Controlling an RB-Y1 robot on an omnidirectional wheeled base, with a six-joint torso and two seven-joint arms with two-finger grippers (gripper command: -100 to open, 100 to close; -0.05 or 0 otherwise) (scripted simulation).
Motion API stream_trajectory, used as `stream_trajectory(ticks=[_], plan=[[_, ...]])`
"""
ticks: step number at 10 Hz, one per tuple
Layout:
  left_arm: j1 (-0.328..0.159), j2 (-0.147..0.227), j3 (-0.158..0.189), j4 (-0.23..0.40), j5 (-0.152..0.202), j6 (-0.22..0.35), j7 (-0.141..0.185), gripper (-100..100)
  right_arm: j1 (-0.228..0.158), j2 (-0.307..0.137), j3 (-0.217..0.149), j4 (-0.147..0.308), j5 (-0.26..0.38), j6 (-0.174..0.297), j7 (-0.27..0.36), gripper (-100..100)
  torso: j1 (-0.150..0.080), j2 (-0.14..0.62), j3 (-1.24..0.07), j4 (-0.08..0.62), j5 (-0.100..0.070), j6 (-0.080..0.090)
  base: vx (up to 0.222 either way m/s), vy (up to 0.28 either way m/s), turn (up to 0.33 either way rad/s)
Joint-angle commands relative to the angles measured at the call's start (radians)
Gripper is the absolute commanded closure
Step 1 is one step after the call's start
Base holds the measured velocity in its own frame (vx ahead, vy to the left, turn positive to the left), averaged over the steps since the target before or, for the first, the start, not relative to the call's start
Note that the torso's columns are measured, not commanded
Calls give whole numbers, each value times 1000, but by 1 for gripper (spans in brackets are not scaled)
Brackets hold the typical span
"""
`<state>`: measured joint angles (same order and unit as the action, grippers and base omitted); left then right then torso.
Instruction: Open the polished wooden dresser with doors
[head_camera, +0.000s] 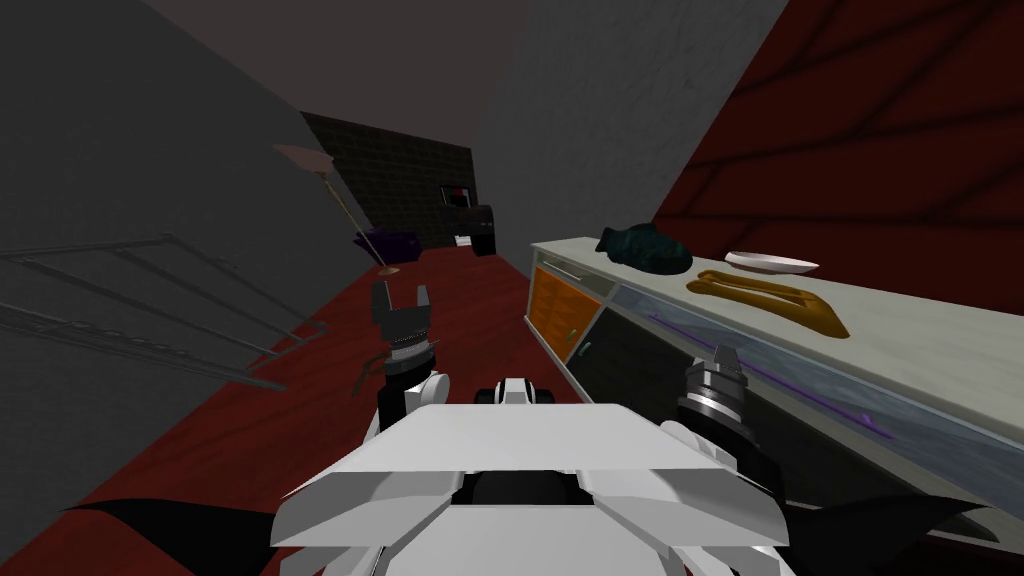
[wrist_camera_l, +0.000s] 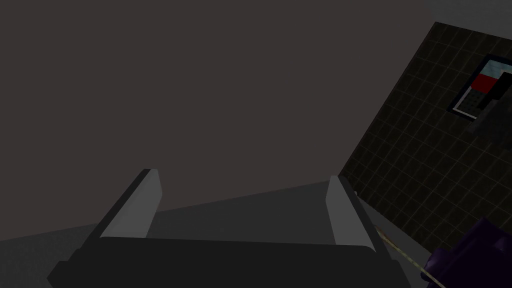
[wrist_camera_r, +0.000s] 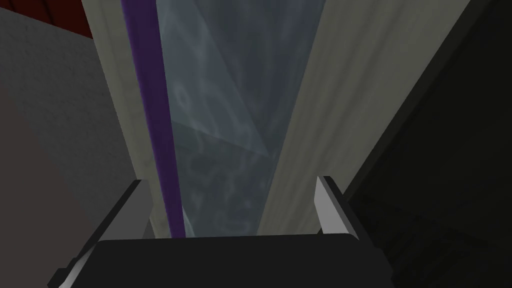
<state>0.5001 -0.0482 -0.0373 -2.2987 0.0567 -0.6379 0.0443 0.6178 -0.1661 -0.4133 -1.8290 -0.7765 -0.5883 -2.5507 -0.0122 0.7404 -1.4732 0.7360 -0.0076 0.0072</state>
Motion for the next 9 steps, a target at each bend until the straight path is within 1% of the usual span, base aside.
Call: stream_trajectory(ticks=[1,5,9], plan=[[0,0,0,0,0,0,0,0,62,-8,7,-38,-51,40,-24,-100,-1,1,1,0,-1,1,-131,-86,153],[0,0,0,0,0,0,0,0,155,-27,19,-133,-134,90,-61,-100,1,0,0,0,0,0,-135,-76,153],[0,0,0,0,0,0,0,0,254,-53,28,-246,-225,135,-87,-100,9,-1,-1,2,5,-5,-160,-88,144]])
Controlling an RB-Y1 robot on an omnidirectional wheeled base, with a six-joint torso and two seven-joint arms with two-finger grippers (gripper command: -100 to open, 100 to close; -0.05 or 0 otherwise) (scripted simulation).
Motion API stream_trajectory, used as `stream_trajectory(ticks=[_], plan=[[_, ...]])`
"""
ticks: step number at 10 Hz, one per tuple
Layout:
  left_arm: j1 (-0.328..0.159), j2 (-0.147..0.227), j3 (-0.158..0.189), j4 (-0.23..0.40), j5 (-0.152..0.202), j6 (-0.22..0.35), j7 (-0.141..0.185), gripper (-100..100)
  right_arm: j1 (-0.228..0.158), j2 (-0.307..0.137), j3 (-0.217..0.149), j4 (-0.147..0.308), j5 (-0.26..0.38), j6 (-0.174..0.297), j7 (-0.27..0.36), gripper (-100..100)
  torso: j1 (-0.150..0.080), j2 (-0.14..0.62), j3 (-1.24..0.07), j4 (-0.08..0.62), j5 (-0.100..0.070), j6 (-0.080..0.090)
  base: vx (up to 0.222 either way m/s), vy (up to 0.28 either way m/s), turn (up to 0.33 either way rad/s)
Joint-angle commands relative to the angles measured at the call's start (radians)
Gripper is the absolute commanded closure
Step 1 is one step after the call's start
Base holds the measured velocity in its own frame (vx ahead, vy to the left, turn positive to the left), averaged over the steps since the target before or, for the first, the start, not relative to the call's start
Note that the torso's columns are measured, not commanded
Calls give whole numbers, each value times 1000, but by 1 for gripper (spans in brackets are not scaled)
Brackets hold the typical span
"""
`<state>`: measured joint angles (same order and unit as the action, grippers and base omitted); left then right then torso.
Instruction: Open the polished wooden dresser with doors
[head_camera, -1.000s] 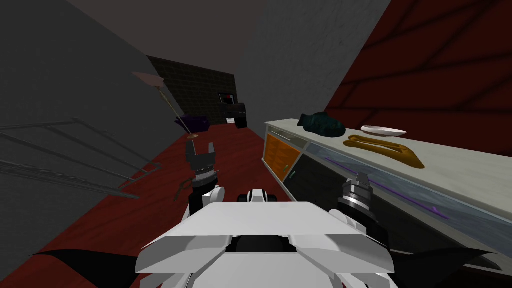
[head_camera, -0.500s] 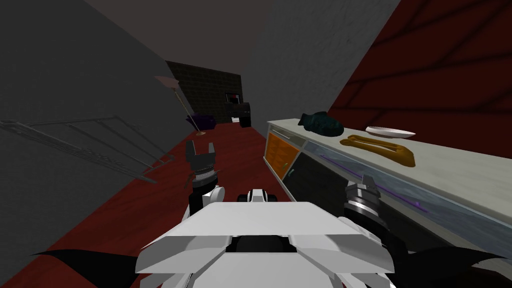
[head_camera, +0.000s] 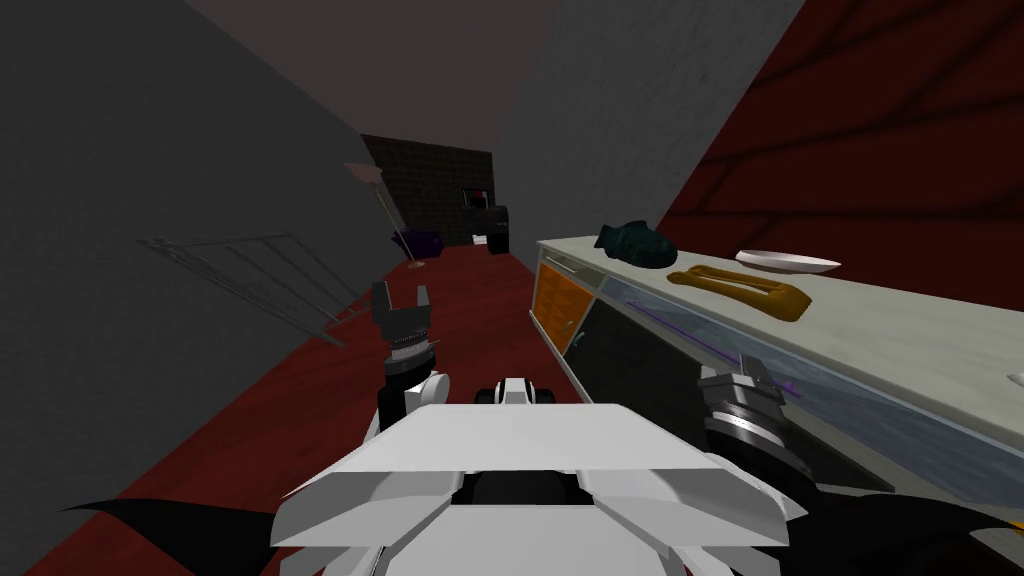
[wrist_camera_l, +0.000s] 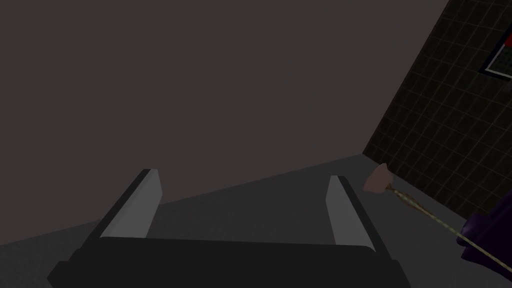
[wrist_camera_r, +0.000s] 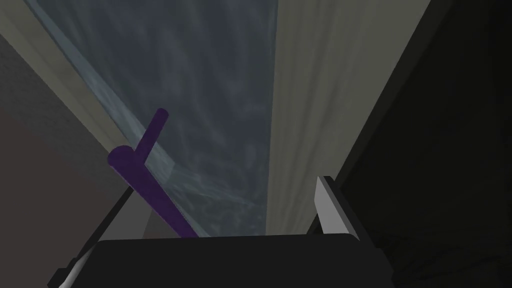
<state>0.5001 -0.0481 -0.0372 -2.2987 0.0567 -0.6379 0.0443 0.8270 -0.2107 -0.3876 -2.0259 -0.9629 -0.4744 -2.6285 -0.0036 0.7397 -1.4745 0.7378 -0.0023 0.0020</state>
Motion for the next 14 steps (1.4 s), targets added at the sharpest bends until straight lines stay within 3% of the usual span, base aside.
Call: stream_trajectory(ticks=[1,5,10,12,13,14], plan=[[0,0,0,0,0,0,0,0,69,-15,4,-78,-62,31,-13,-100,1,-1,-1,0,1,-1,-158,-75,148],[0,0,0,0,0,0,0,0,160,-45,10,-187,-146,68,-19,-100,4,-2,-2,0,3,-2,-143,-61,151],[0,0,0,0,0,0,0,0,250,-79,19,-287,-228,111,9,-100,4,-3,-2,0,2,-2,-112,-38,114],[0,0,0,0,0,0,0,0,254,-83,19,-288,-230,110,7,-100,3,-2,-1,0,2,-2,-71,-27,52],[0,0,0,0,0,0,0,0,286,-90,-4,-314,-244,119,-10,-100,4,-5,-3,0,2,-2,92,-41,-29],[1,0,0,0,0,0,0,0,269,-86,5,-301,-240,117,3,-100,3,-10,-7,-2,2,-2,59,-26,-4]])
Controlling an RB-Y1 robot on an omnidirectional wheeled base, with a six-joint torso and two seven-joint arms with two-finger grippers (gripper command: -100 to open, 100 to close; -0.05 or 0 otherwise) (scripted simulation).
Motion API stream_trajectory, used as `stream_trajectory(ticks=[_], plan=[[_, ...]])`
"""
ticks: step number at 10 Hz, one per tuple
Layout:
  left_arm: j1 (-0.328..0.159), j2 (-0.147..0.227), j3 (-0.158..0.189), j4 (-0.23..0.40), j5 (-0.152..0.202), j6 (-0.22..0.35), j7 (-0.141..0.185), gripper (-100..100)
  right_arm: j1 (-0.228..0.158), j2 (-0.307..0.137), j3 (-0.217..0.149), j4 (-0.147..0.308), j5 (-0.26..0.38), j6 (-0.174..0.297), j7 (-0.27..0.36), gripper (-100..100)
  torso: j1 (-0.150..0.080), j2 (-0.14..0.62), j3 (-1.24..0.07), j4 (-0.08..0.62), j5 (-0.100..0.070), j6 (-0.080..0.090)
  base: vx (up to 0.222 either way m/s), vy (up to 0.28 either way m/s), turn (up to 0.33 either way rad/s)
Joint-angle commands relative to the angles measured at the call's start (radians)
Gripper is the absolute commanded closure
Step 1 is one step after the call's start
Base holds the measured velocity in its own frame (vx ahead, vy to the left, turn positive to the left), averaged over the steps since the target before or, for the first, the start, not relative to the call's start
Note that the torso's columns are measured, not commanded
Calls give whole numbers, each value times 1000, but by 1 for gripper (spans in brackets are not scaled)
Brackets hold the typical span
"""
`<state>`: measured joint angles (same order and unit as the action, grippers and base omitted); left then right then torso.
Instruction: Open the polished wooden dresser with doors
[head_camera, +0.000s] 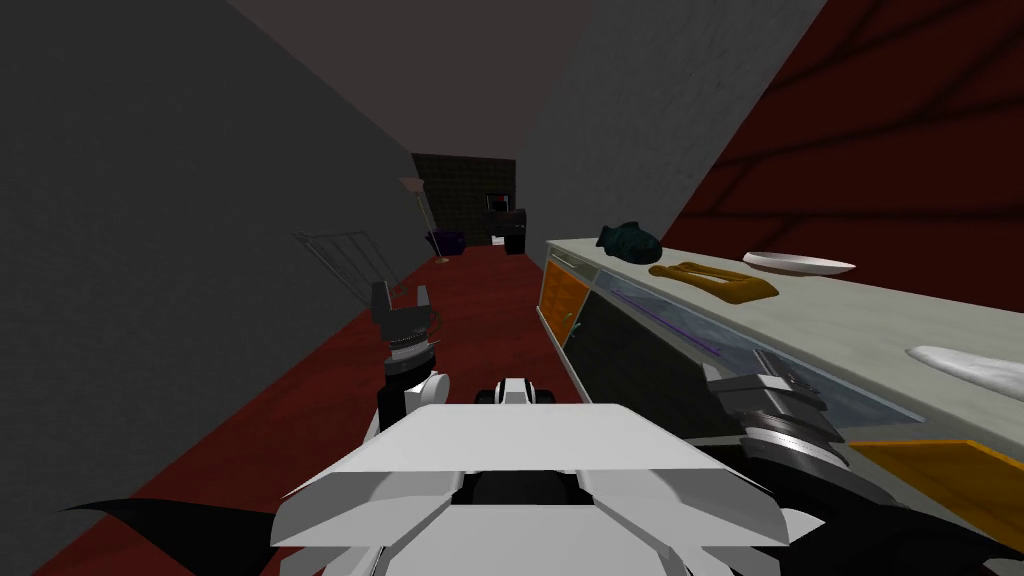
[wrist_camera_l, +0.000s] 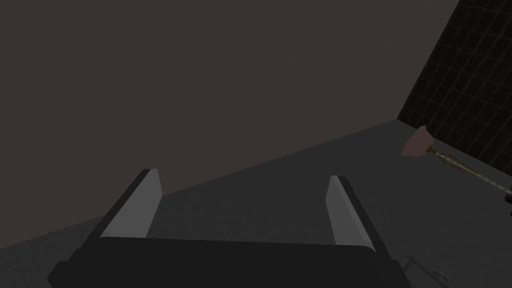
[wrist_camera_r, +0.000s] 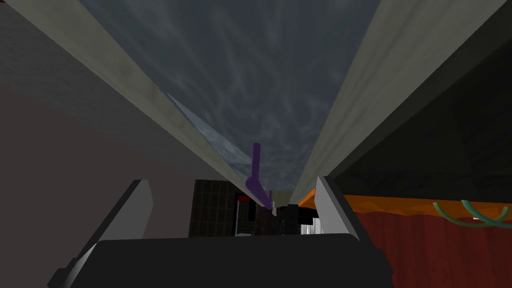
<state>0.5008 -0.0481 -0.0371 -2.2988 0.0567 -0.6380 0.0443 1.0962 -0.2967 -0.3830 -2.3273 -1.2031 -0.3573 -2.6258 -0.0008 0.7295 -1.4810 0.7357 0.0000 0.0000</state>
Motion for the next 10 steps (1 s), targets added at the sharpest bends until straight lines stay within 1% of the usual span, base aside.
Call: stream_trajectory(ticks=[1,2,3,4,6,7,8,9,10], plan=[[0,0,0,0,0,0,0,0,2,0,-2,-2,-1,2,-2,100,1,4,2,1,0,0,7,-4,3],[0,0,0,0,0,0,0,0,6,1,0,-9,0,0,-3,100,2,9,5,2,0,0,-8,94,-13],[0,0,0,0,0,0,0,0,7,2,0,-12,0,0,-4,100,9,13,7,4,4,0,-26,166,-22],[0,0,0,0,0,0,0,0,10,3,1,-17,1,-1,-5,100,12,13,8,4,4,0,-43,209,-5],[0,0,0,0,0,0,0,0,15,4,3,-27,3,-2,-7,100,7,14,7,5,6,2,-56,192,-10],[0,0,0,0,0,0,0,0,15,4,7,-19,1,5,-6,100,6,14,7,6,6,3,-13,92,3],[0,0,0,0,0,0,0,0,-34,-46,61,33,51,60,44,-100,1,13,6,6,6,2,-169,-91,322],[-1,0,0,0,0,0,0,0,-52,-68,101,54,88,75,65,-100,-8,18,10,6,0,-1,-266,-101,472],[-1,0,0,0,0,0,0,0,-57,-113,101,95,112,89,81,-100,-7,19,11,6,-2,0,-214,-53,410]])
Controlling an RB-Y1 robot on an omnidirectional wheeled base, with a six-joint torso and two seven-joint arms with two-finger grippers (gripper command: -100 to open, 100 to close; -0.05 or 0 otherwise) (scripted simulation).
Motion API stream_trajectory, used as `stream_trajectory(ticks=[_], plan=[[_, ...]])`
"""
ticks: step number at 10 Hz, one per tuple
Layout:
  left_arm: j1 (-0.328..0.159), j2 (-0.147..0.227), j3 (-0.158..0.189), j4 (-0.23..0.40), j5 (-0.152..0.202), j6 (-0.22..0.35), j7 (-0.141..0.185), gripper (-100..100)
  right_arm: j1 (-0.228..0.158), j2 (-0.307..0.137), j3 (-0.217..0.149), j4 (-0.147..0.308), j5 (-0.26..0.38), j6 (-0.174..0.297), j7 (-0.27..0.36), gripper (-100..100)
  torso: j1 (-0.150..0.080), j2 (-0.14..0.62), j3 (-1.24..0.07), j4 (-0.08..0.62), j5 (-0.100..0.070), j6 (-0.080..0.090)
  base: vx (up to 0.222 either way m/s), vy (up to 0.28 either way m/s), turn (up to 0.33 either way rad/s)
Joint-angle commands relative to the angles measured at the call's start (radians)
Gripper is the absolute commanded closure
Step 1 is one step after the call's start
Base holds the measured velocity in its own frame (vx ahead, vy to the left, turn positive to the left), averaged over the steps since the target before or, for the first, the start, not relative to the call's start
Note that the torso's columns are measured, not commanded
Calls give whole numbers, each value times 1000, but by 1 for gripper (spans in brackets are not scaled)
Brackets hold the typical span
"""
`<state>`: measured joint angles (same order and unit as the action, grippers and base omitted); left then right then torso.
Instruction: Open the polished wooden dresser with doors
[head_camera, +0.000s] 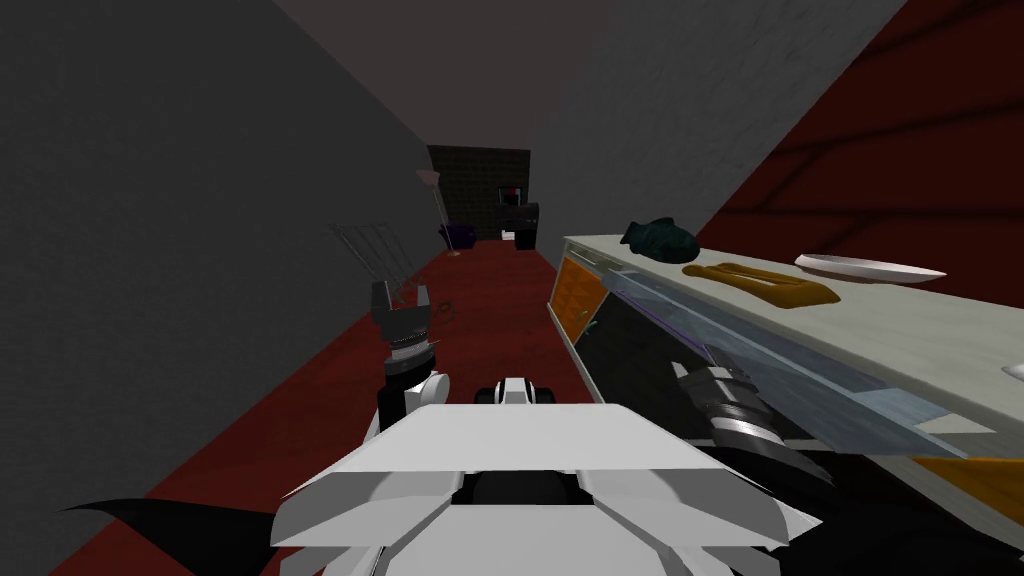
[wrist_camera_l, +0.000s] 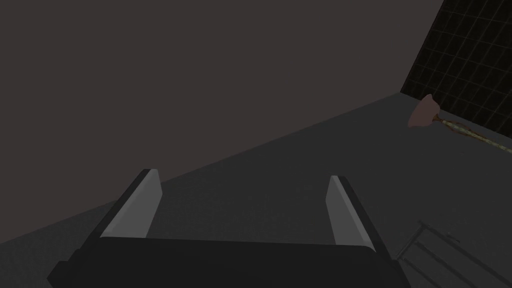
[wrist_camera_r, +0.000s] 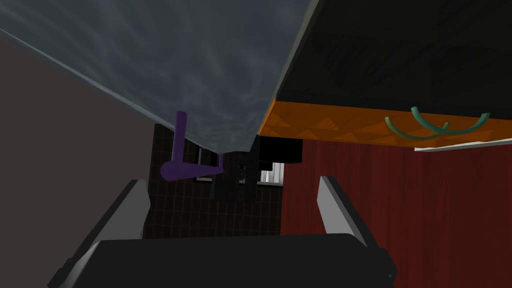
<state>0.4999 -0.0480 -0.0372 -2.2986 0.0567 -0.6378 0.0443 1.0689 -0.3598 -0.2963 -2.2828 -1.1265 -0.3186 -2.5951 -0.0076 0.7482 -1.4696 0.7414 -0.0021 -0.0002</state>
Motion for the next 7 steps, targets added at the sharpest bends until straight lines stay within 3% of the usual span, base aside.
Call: stream_trajectory(ticks=[1,3,7], plan=[[0,0,0,0,0,0,0,0,-29,-62,14,79,35,72,73,-100,6,-7,-4,-2,1,1,-107,-27,136],[1,0,0,0,0,0,0,0,-29,-62,14,79,35,117,125,-100,11,-20,-13,-7,3,1,1,9,-30],[1,0,0,0,0,0,0,0,-29,-62,14,79,35,117,245,-100,6,-8,-5,-3,2,0,17,5,3]])
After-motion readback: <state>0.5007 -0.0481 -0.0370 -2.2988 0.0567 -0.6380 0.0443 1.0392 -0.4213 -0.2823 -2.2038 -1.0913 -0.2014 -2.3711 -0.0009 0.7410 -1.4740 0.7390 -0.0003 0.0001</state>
